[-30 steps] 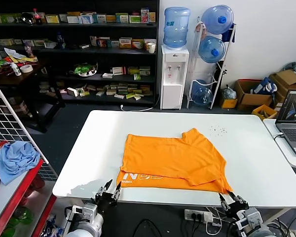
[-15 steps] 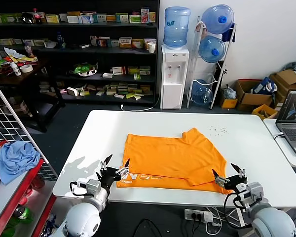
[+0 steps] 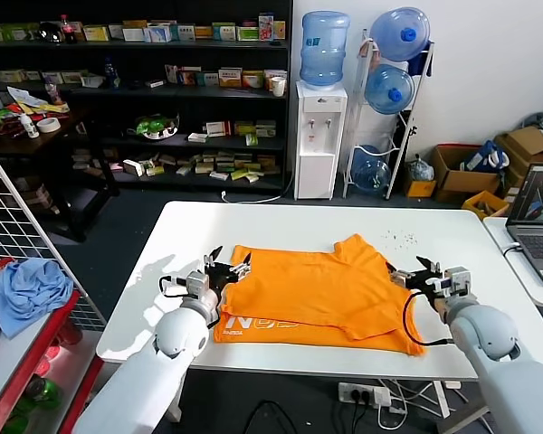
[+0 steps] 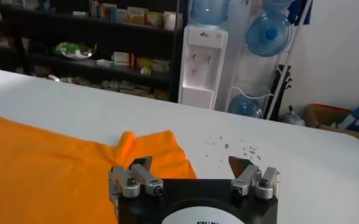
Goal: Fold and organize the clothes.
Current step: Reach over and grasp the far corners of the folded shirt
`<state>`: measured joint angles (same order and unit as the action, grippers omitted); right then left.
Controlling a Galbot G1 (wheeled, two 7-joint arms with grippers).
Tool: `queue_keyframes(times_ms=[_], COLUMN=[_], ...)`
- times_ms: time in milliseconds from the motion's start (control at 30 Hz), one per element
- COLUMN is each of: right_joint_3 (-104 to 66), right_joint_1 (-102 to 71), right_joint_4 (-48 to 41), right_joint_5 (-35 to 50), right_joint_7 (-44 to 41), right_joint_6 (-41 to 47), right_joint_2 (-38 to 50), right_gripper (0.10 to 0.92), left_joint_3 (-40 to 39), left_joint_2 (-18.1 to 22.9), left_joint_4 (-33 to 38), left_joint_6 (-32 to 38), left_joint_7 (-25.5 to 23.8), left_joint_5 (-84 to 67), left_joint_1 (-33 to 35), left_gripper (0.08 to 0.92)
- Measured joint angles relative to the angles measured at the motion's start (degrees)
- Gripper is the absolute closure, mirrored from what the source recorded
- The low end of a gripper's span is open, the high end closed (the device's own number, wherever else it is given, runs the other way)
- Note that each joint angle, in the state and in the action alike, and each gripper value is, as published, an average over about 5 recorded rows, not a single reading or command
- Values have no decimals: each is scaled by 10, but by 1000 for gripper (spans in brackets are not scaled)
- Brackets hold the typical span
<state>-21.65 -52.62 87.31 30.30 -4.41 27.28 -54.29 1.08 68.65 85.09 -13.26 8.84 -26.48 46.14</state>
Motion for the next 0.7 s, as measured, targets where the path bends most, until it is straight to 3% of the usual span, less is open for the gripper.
queue_keyframes(times_ms=[333,700], right_joint_3=[32,47], right_joint_1=[115,177], right_joint_4=[-154,-277], right_joint_5=[-41,-83], right_joint_7=[-44,-75], right_joint_6=[-20,-49], right_joint_2=[-54,-105], right_gripper=[203,203], left_joint_3=[-29,-36], left_joint_2=[52,83], left_joint_4=[-153,-264], left_joint_6=[-16,-21], left_joint_7=[-19,-32], left_joint_5=[9,27], left_joint_1=[-104,-161], left_gripper=[177,177])
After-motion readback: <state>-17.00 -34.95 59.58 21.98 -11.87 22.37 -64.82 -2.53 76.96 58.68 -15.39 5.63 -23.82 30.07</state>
